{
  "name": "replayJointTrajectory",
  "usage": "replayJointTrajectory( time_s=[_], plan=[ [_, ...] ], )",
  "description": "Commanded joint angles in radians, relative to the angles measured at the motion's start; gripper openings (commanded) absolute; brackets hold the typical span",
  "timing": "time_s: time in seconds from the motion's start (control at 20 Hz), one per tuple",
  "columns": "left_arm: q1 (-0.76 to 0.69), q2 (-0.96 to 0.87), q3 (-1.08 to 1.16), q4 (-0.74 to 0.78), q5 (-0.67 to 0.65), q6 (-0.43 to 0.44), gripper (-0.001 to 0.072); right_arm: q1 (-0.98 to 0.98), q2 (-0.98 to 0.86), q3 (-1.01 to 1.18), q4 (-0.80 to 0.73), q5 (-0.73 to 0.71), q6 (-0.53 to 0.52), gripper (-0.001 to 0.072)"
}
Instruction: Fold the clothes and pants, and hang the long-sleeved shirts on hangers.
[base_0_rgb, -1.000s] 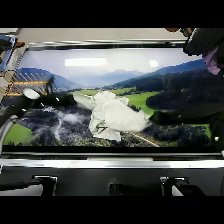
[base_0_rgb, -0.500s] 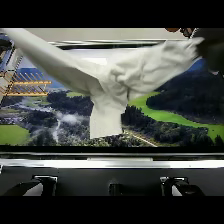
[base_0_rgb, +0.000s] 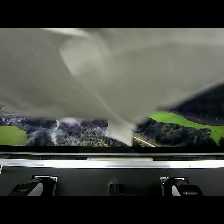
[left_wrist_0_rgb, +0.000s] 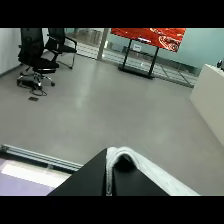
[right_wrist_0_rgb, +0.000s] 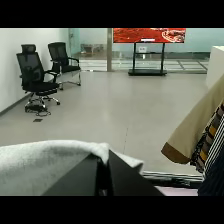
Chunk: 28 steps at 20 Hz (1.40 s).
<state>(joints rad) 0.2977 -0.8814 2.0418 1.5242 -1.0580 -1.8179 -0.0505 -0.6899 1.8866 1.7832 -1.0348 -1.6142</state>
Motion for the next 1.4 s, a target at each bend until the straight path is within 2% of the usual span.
replayJointTrajectory(
  time_s=[0.0,0.1,0.2,0.3,0.4,0.5,0.65,0.85,1.0,1.05,1.1,1.15,1.2,1.25,1.3,1.35],
  plan=[
    [0.000,-0.038,0.002,0.019,-0.001,-0.023,0.0013,0.001,-0.043,0.008,-0.051,-0.008,0.118,0.0036],
    [0.000,-0.123,-0.020,-0.062,0.000,0.009,0.0013,0.001,-0.135,0.008,-0.033,-0.137,0.211,0.0036],
    [-0.014,-0.239,-0.064,-0.144,0.000,0.063,0.0013,0.001,-0.265,0.008,0.002,-0.324,0.278,0.0036],
    [-0.054,-0.386,-0.099,-0.144,0.000,0.068,0.0013,0.001,-0.417,-0.006,0.043,-0.484,0.265,0.0036],
    [-0.101,-0.563,-0.101,-0.144,0.007,0.068,0.0013,0.001,-0.564,-0.046,0.043,-0.539,0.261,0.0036],
    [-0.156,-0.732,-0.101,-0.144,0.048,0.068,0.0013,0.001,-0.718,-0.078,0.043,-0.494,0.250,0.0036],
    [-0.230,-0.931,-0.101,-0.129,0.164,0.060,0.0013,0.001,-0.944,-0.082,0.078,-0.299,0.257,0.0035],
    [-0.291,-1.053,-0.101,-0.129,0.251,-0.023,0.0013,0.001,-1.139,-0.082,0.241,0.040,0.310,0.0036],
    [-0.315,-1.085,-0.101,-0.129,0.237,-0.027,0.0015,0.018,-1.215,-0.082,0.285,0.176,0.346,0.0037],
    [-0.319,-1.088,-0.101,-0.130,0.236,-0.027,0.0018,0.024,-1.229,-0.082,0.284,0.193,0.345,0.0050],
    [-0.319,-1.086,-0.101,-0.138,0.237,-0.027,0.0025,0.025,-1.237,-0.081,0.285,0.196,0.344,0.0124],
    [-0.315,-1.082,-0.101,-0.147,0.234,-0.027,0.0110,0.025,-1.238,-0.081,0.285,0.184,0.344,0.0258],
    [-0.307,-1.077,-0.092,-0.154,0.209,-0.026,0.0243,0.019,-1.231,-0.080,0.284,0.156,0.343,0.0387],
    [-0.293,-1.070,-0.073,-0.155,0.163,-0.024,0.0403,0.003,-1.215,-0.080,0.282,0.116,0.325,0.0472],
    [-0.274,-1.063,-0.050,-0.154,0.102,-0.022,0.0524,-0.021,-1.187,-0.079,0.280,0.056,0.274,0.0490],
    [-0.248,-1.051,-0.026,-0.154,0.022,-0.018,0.0570,-0.056,-1.149,-0.079,0.273,-0.013,0.199,0.0490]
  ],
)
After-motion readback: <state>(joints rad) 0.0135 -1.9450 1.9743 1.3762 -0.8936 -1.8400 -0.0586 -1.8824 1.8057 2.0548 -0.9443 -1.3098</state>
